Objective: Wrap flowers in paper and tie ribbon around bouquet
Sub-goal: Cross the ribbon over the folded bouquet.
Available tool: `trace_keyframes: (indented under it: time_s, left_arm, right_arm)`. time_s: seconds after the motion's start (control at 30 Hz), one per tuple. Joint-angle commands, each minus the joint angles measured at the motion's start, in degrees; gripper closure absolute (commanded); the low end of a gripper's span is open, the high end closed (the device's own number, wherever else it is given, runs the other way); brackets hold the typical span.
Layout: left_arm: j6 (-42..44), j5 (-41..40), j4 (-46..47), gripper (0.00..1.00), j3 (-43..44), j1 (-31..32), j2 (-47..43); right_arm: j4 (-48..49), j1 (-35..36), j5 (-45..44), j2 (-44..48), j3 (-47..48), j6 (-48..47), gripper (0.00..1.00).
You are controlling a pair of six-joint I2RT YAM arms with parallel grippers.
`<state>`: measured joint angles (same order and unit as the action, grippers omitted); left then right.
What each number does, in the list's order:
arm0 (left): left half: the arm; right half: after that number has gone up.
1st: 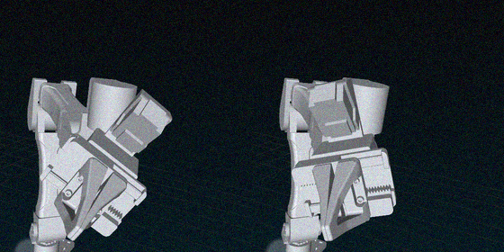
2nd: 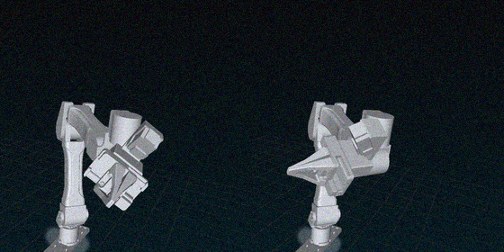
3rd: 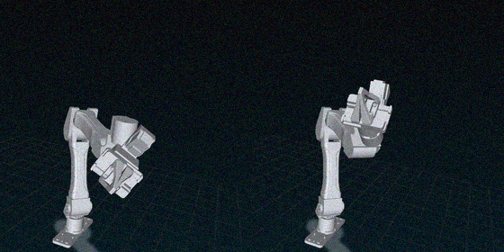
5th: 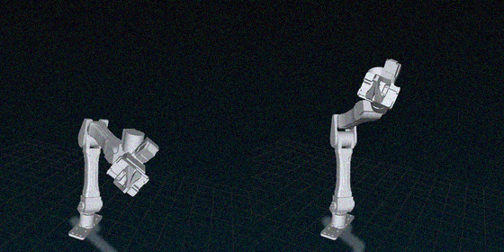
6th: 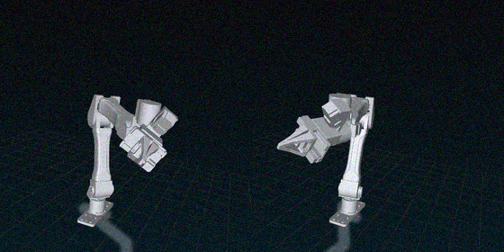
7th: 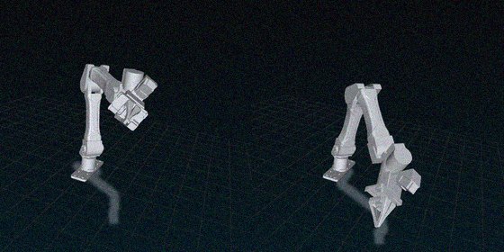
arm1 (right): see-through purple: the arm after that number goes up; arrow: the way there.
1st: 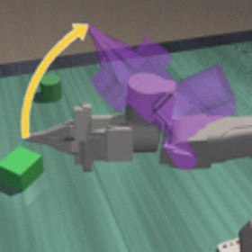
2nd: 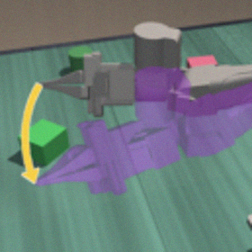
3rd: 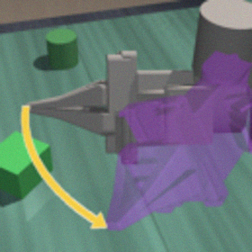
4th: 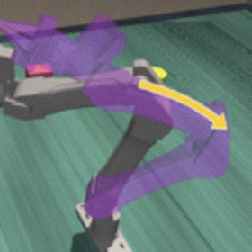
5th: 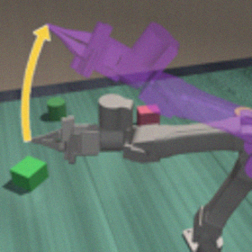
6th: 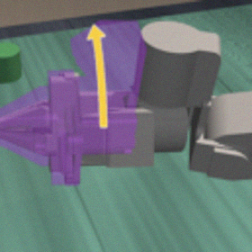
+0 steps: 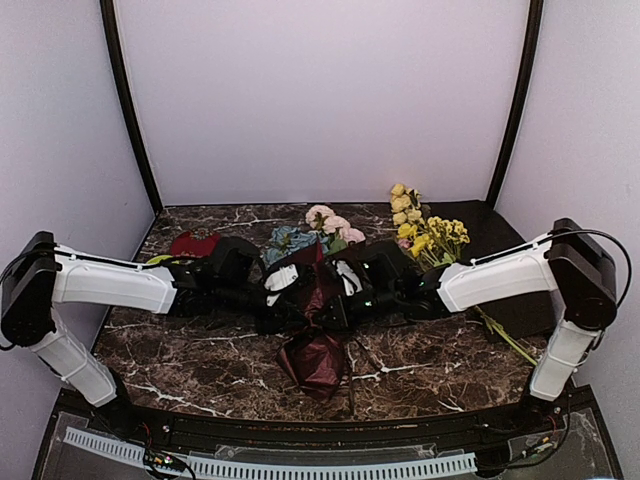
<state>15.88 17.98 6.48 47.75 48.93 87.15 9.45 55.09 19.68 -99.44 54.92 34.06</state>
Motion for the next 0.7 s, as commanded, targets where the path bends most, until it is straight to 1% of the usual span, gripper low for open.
trace_keyframes:
  time_s: [0.0, 0.1, 0.43, 0.6, 0.67]
  left_arm:
    - [1.5, -1.0, 1.5, 0.61, 0.3, 0.6, 1.7]
    - [2.9, -2.7, 1.7, 0.62, 0.3, 1.5, 2.5]
    - [3.6, -9.0, 6.1, 0.86, -1.1, 3.0, 2.4]
    - [3.9, -9.8, 7.1, 0.91, -2.3, 3.1, 1.2]
    - [4.0, -10.3, 7.1, 0.93, -2.4, 3.1, 1.2]
  right_arm:
    - [2.0, 0.1, -0.2, -0.8, 2.1, 0.4, 1.00]
    - [1.9, 0.1, 0.3, -1.2, 2.5, 0.3, 1.00]
    - [0.4, 0.1, 0.0, -0.8, 2.6, -0.2, 1.00]
    - [-0.6, 0.1, -0.4, 0.4, 2.1, -0.6, 1.00]
    - [-1.3, 0.1, -0.3, 0.9, 2.1, -0.8, 0.98]
